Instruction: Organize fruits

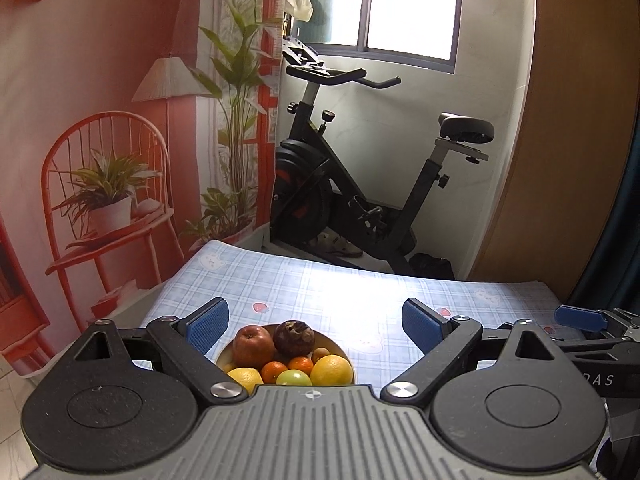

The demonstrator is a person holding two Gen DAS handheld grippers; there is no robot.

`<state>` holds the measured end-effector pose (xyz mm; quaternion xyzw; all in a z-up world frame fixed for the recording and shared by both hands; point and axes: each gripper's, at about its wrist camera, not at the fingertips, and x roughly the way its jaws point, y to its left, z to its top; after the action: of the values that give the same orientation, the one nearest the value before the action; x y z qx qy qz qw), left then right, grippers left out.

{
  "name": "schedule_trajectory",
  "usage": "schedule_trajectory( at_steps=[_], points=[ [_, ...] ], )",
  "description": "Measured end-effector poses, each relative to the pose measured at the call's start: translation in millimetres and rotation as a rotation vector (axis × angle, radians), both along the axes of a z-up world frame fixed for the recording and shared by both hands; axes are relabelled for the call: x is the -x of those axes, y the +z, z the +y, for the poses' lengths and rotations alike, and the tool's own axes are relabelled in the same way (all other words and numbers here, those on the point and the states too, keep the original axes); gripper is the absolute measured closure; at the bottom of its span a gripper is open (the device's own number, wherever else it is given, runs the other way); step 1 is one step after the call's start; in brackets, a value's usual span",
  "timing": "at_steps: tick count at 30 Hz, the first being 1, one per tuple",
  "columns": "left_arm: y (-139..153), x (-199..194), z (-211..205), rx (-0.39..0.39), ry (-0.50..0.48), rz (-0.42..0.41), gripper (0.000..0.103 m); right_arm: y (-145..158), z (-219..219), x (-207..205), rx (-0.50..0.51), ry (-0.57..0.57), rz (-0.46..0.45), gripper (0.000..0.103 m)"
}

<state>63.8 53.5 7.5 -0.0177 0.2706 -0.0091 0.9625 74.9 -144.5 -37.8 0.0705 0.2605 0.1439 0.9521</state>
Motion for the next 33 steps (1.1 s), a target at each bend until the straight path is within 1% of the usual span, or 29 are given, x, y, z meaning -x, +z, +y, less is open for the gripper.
schedule_trajectory(
  at_steps=[12, 33],
  points=[
    [3.3, 4.4, -1.9, -0.013, -0.010, -0.014, 0.008, 6.4, -4.5, 2.7, -0.011, -0.009, -0.002, 0.000],
    [6.3, 3.7, -0.8, -0.020, -0.022, -0.007, 0.008, 7.7, 0.1, 0.1, 0.015, -0.021, 0.008, 0.000]
  ],
)
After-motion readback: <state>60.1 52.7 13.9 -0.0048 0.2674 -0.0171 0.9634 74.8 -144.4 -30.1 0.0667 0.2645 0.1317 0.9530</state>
